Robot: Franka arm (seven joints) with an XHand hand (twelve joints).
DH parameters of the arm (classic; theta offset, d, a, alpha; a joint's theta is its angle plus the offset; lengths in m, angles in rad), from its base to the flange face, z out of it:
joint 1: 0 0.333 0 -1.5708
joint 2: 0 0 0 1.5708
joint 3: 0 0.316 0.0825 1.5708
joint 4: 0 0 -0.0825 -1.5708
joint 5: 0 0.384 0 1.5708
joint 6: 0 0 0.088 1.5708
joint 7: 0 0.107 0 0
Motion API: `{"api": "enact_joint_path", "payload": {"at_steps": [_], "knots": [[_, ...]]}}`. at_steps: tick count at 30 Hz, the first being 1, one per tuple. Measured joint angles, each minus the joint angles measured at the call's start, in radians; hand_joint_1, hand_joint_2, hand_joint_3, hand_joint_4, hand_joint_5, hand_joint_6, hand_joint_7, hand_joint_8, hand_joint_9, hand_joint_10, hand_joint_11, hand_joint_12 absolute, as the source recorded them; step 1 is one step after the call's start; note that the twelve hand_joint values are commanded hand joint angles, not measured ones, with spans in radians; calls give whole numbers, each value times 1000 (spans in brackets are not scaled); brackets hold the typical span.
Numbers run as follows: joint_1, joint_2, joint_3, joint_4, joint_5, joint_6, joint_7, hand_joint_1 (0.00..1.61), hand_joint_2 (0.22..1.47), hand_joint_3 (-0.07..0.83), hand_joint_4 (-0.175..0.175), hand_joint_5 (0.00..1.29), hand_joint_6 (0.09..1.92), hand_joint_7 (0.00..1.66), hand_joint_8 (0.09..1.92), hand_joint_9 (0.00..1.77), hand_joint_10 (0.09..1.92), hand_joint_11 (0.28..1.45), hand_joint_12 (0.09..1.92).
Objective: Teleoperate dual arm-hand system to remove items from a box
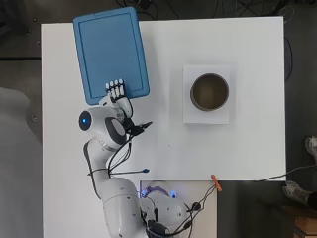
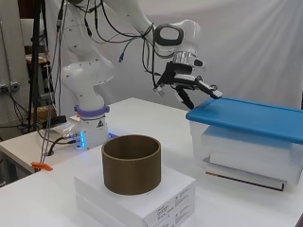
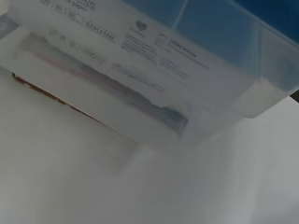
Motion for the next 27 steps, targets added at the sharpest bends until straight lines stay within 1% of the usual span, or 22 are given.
{"api": "enact_joint_path", "payload": {"at_steps": [2,4,6,9,10,11,12,13,14,15,16,18,19,20,22,24,25,26,27], "knots": [[0,11,0,2,10,8,24,462,912,13,-58,136,87,252,87,334,87,387,87],[-1,17,-17,10,57,20,7,447,934,14,-61,165,87,285,87,367,87,404,87],[-4,33,-34,25,90,28,-8,423,941,13,-64,169,87,259,87,358,87,411,87],[-10,81,-57,73,77,14,-14,409,917,-1,-71,108,87,179,87,312,87,406,87],[-11,100,-64,90,69,4,-13,562,1012,15,-45,308,87,343,87,451,87,446,87],[-13,116,-73,104,60,-2,-13,875,1065,14,-88,520,543,574,348,731,230,575,87],[-14,129,-85,112,51,-4,-18,1098,1104,10,-127,622,954,712,634,904,495,705,87],[-13,133,-97,115,50,-2,-34,1223,1135,6,-151,662,1221,764,832,979,699,778,87],[-13,132,-112,117,65,0,-71,1286,1158,4,-164,673,1383,775,960,1000,828,810,87],[-13,130,-126,118,95,0,-116,1315,1173,2,-170,676,1475,769,1036,999,902,821,87],[-12,126,-138,119,137,0,-169,1328,1182,1,-173,676,1525,764,1075,993,943,823,87],[-10,107,-165,117,261,0,-300,1336,1190,0,-175,677,1559,759,1101,982,981,821,87],[-9,95,-172,114,318,-1,-350,1336,1192,0,-175,675,1566,758,1112,974,991,817,87],[-8,80,-176,111,350,-2,-373,1336,1196,1,-175,666,1576,755,1128,962,1006,811,87],[-1,29,-177,109,367,-8,-383,1336,1201,1,-175,637,1577,759,1151,951,1047,805,87],[7,-37,-172,112,350,-22,-378,1336,1210,1,-175,583,1545,762,1204,941,1111,801,87],[11,-63,-167,124,346,-37,-378,1272,1231,-5,-144,577,1552,800,1193,946,850,785,87],[14,-84,-163,140,343,-54,-383,1129,1247,-7,-88,583,1185,765,859,901,532,711,87],[18,-96,-157,156,339,-65,-389,1005,1267,-4,-64,599,759,703,516,815,292,623,87]]}}
